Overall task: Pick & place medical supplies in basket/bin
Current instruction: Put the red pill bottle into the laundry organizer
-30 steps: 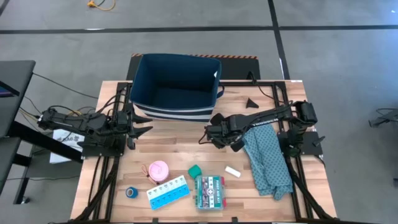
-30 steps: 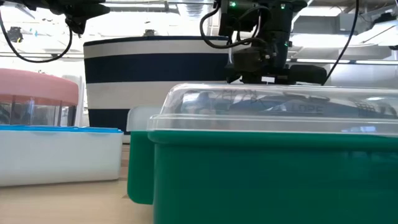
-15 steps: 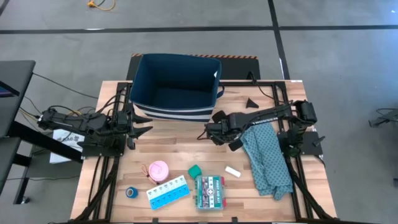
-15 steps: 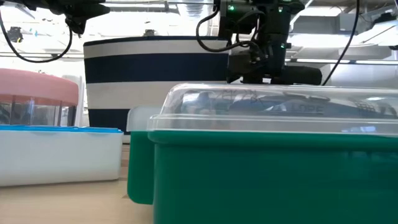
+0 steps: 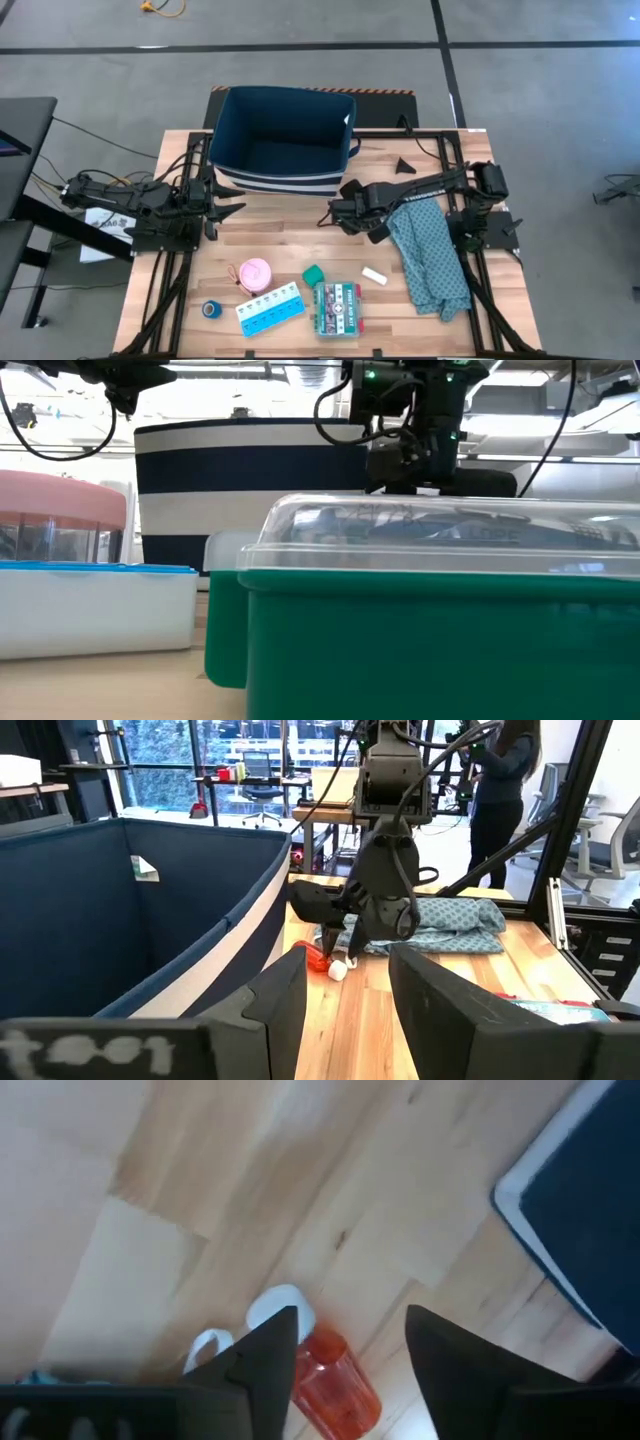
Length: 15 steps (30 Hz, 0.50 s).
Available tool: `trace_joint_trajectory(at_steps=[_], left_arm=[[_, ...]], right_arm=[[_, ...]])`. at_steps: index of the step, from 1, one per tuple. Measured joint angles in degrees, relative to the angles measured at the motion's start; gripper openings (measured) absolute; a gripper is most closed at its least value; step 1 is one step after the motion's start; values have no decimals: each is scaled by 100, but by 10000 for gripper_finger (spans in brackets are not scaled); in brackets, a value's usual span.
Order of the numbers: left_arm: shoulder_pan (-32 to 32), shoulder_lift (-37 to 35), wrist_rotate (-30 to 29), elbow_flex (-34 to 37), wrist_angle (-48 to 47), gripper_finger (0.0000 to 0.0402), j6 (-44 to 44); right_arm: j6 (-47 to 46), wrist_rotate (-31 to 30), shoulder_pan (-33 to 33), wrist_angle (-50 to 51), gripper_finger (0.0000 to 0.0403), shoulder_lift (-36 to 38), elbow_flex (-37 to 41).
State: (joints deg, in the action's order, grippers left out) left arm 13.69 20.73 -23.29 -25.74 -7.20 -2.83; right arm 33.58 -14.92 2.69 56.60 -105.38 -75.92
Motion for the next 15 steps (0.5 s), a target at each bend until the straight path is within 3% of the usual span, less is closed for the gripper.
trace_joint_trajectory(at_steps=[6,15], left_arm=[[1,0,0,0,0,135,0],[1,2,0,0,-32,135,0]], right_arm=[[388,133,133,237,213,0,116],[369,94,127,117,201,0,283]])
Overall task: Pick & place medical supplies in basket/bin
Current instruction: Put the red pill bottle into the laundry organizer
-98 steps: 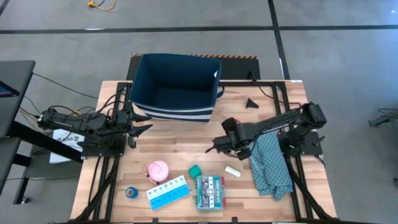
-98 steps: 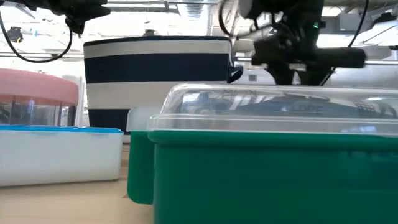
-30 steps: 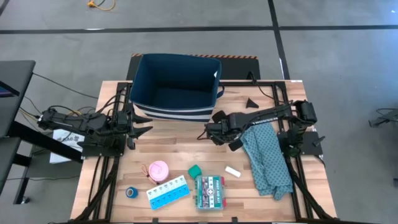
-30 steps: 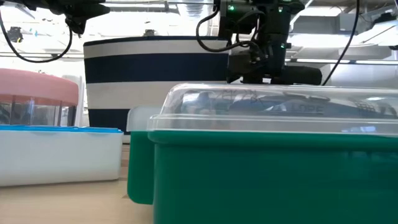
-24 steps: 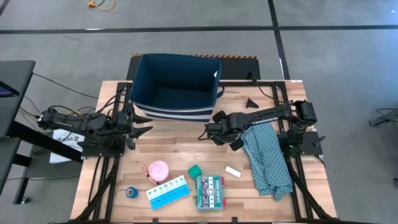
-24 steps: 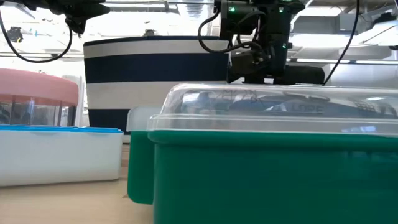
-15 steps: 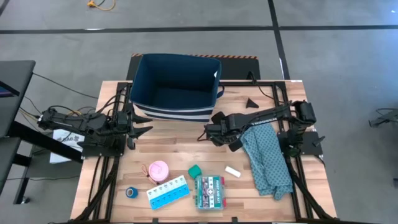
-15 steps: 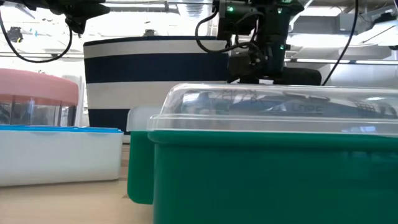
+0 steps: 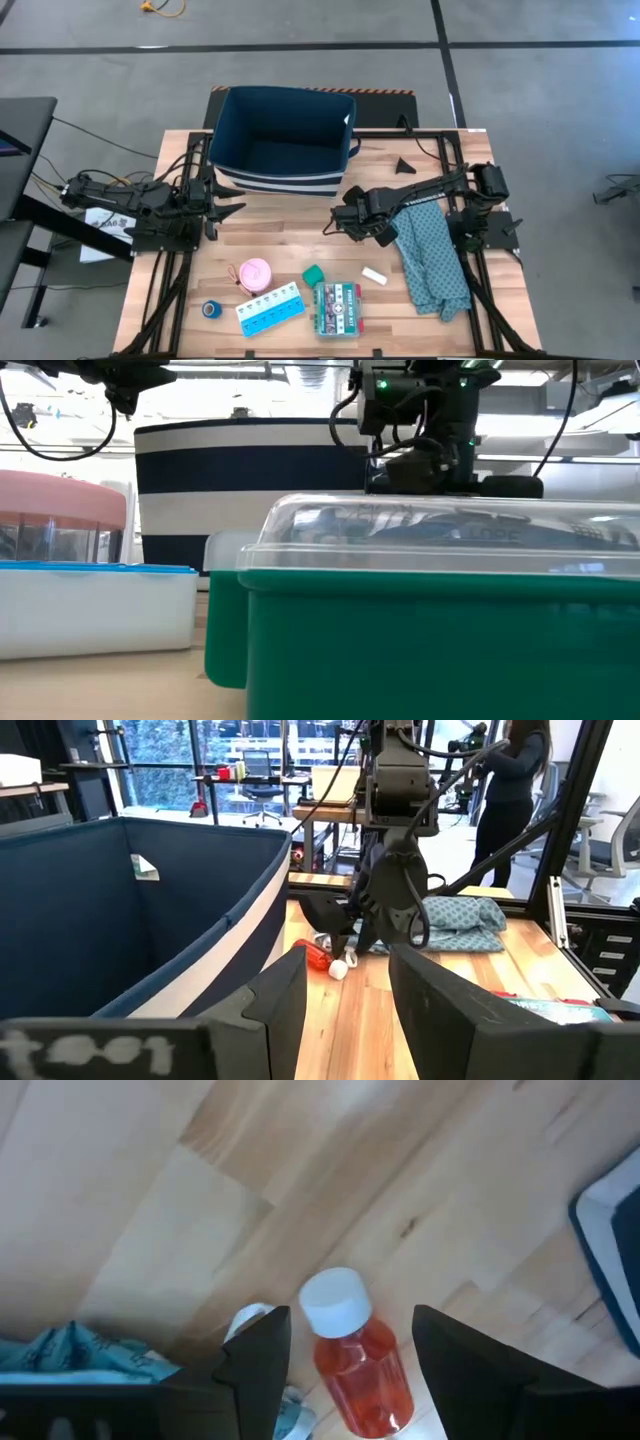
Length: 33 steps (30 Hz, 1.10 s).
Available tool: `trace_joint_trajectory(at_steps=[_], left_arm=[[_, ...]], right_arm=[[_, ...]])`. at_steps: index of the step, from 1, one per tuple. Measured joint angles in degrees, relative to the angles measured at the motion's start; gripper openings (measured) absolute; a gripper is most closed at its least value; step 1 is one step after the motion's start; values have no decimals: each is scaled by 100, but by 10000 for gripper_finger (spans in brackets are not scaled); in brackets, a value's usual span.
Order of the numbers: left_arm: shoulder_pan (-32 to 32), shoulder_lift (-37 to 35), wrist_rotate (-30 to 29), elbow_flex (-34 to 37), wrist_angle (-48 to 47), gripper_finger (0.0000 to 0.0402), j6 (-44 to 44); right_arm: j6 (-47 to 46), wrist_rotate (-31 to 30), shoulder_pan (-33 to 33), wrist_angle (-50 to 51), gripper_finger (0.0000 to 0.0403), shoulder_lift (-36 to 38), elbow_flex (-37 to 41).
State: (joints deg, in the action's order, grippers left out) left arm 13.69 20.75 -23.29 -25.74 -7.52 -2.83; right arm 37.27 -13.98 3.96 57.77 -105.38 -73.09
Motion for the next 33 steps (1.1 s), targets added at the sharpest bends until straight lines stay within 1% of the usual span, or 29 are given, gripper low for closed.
trace_joint_trajectory(at_steps=[4,7,12,14,17,18,24,28,30,33], left_arm=[[0,0,0,0,-151,135,-10],[-2,-2,0,0,-241,135,-83],[-1,-2,0,0,-231,135,-88],[-2,-2,-2,0,-219,135,-90],[-2,-2,0,0,-219,135,-90],[-2,-2,-2,0,-223,135,-90],[-1,0,-1,0,-219,135,2],[0,0,0,0,-215,135,13],[-1,-1,0,0,-215,135,13],[-1,-1,0,0,-213,135,13]], right_arm=[[-281,108,-71,3,195,0,5],[-293,93,-76,-74,195,-101,5],[-256,44,-71,-185,209,-303,3],[-117,-201,-71,-80,217,-426,10],[-140,-795,-71,108,228,-469,-1],[-164,-868,-73,105,229,-463,-1],[-140,-289,-69,-14,227,-461,-1],[-87,-260,-127,-35,225,-461,-1],[-266,-260,-229,-130,225,-461,-1],[-888,-264,-384,-264,228,-462,-2]])
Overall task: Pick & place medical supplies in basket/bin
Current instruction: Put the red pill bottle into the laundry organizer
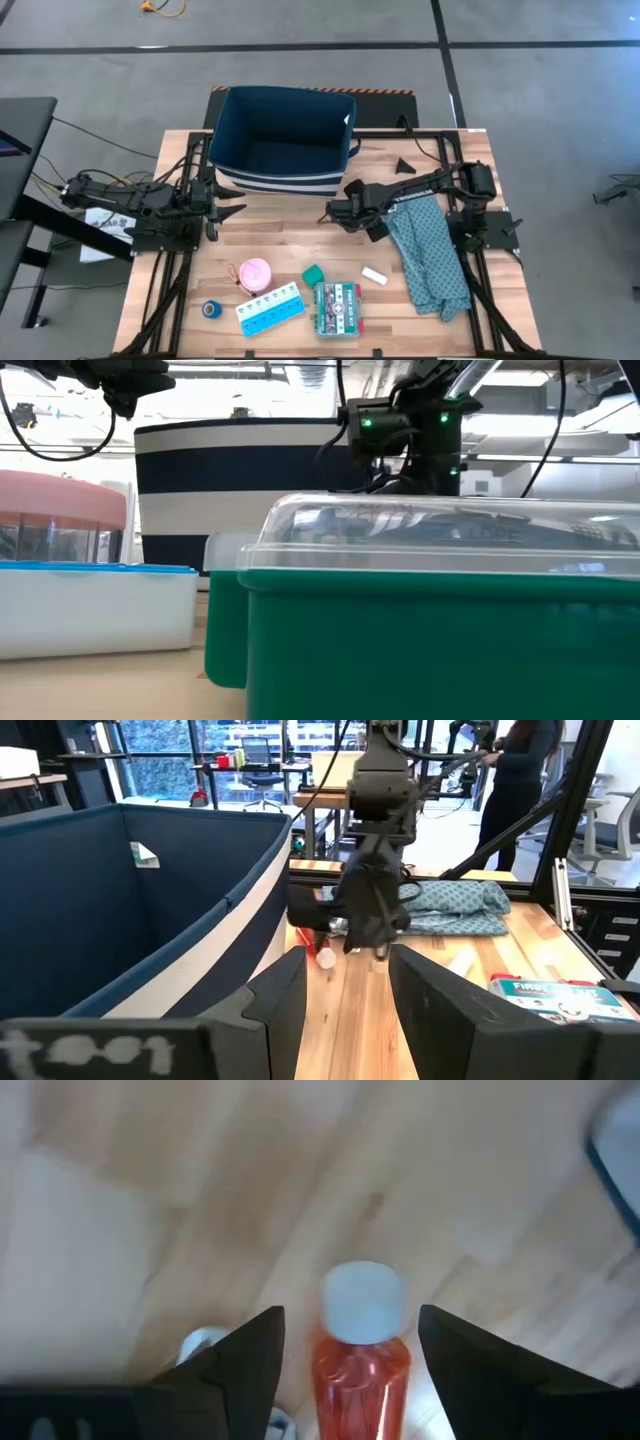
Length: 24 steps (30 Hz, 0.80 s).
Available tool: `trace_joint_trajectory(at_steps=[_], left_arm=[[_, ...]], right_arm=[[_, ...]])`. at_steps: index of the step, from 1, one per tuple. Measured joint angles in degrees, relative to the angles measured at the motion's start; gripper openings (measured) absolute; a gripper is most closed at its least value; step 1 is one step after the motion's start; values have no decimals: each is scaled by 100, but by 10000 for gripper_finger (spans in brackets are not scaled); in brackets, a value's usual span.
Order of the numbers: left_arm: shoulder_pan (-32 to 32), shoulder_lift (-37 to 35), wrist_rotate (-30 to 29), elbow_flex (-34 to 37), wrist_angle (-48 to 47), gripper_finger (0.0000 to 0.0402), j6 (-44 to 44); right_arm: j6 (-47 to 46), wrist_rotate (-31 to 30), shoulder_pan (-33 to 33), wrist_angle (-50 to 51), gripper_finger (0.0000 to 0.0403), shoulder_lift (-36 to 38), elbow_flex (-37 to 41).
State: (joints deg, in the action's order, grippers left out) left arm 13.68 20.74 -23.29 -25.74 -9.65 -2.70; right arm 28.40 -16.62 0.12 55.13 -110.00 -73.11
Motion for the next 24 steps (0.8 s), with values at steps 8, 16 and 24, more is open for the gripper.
trace_joint_trajectory(at_steps=[8,16,24], left_arm=[[-1,1,0,0,7,135,0],[1,1,0,0,7,135,44],[1,1,13,0,4,135,44]], right_arm=[[38,25,-229,17,221,1,0],[206,499,-223,-75,214,1,-1],[205,712,-414,-424,216,3,307]])
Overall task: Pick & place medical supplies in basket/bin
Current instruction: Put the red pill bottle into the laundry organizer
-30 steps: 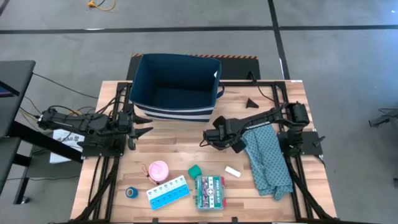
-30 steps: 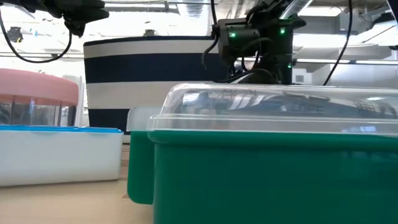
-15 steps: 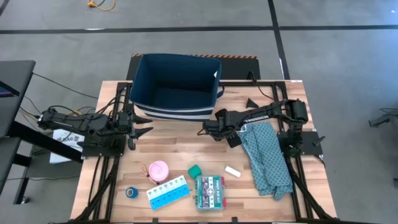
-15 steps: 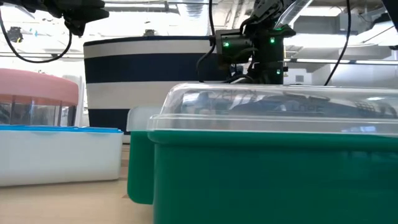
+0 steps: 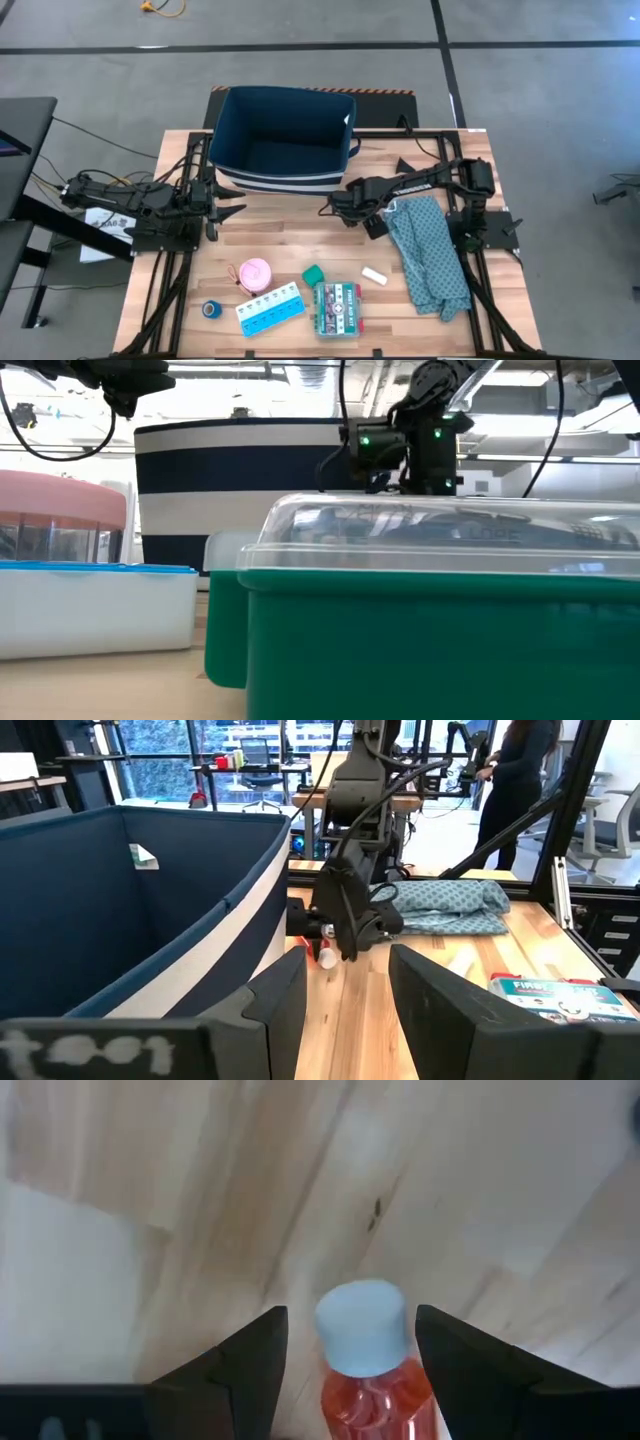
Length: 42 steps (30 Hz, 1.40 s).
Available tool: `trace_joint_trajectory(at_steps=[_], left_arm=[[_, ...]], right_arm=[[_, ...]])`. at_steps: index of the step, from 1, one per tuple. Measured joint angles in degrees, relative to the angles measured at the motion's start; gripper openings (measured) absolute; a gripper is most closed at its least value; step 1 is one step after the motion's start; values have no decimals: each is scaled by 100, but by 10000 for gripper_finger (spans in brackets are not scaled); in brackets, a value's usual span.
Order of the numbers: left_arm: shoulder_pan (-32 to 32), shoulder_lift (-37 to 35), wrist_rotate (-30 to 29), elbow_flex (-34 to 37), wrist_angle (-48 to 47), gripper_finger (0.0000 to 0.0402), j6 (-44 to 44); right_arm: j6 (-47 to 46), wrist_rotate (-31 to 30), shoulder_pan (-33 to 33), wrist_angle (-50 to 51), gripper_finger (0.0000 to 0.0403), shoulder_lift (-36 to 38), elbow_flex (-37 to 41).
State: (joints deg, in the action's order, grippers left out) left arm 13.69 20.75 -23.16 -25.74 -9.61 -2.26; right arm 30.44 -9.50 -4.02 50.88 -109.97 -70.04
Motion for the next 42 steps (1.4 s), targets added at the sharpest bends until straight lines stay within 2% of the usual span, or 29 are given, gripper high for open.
trace_joint_trajectory(at_steps=[8,14,22,27,32,42], left_arm=[[-2,0,6,0,-2,135,-2],[-1,-1,15,0,-2,135,-2],[-2,0,13,0,-2,135,-4],[-1,-2,13,0,-2,135,-4],[-1,0,-7,0,-2,135,-7],[-2,-2,-2,0,-2,135,-7]], right_arm=[[-34,114,-98,-228,192,41,280],[-42,119,-139,-225,131,37,281],[-48,3,40,-52,130,-14,130],[-204,-19,359,198,147,-17,-376],[-624,16,641,795,129,-17,-1051],[-1273,-90,1177,2202,140,-9,-2587]])
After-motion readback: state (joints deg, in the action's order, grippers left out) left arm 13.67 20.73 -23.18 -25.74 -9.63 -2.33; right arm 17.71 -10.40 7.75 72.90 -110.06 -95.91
